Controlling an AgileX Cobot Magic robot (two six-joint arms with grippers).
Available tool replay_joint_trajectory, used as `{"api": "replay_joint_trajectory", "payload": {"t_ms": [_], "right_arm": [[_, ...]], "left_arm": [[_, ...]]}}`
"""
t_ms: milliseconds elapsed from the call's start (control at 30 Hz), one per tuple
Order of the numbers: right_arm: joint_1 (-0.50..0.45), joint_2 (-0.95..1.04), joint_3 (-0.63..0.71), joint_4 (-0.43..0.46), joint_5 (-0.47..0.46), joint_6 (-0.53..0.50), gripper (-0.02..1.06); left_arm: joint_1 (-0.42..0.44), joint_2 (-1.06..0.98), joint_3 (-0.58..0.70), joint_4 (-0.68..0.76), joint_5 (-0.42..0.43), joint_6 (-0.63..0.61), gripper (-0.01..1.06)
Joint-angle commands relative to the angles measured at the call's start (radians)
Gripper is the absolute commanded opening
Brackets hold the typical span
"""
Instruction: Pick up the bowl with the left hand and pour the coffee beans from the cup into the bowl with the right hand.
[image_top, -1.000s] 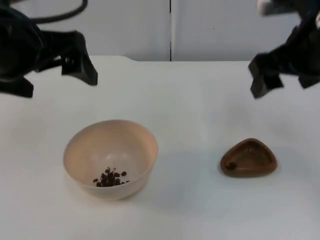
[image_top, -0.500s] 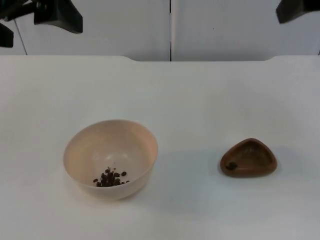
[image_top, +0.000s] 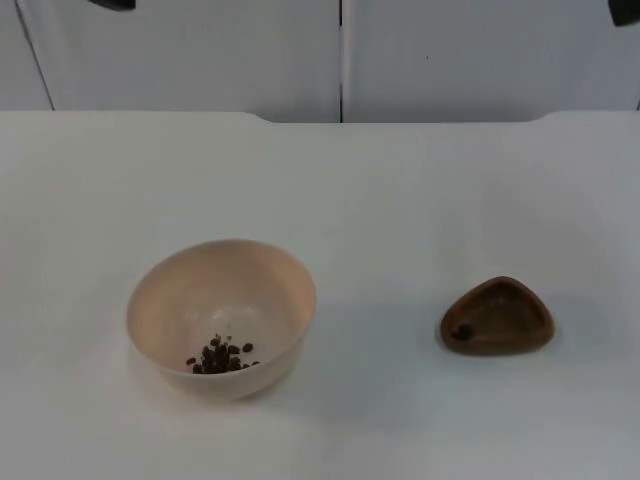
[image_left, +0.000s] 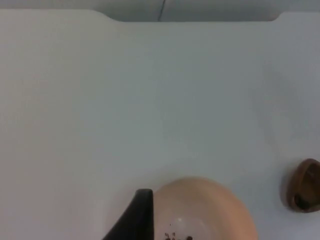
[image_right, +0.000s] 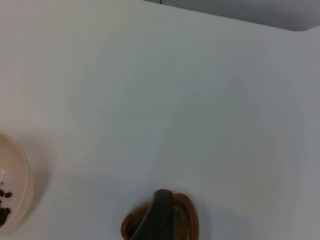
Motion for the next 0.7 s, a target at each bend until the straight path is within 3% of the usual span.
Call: {"api": "replay_joint_trajectory", "payload": {"t_ms": [0,667], "right_arm": [[-0.003,-0.038,0.031,-0.002,-0.009,-0.004,0.79],[-0.003,-0.349,0.207,0.0,-0.004,-0.004,0.79]], "left_arm": [[0.003,-0.04,0.016,-0.007,0.014,0.024,1.05],[0.003,-0.272,0.017,-0.007,0.186,0.092,1.05]]}}
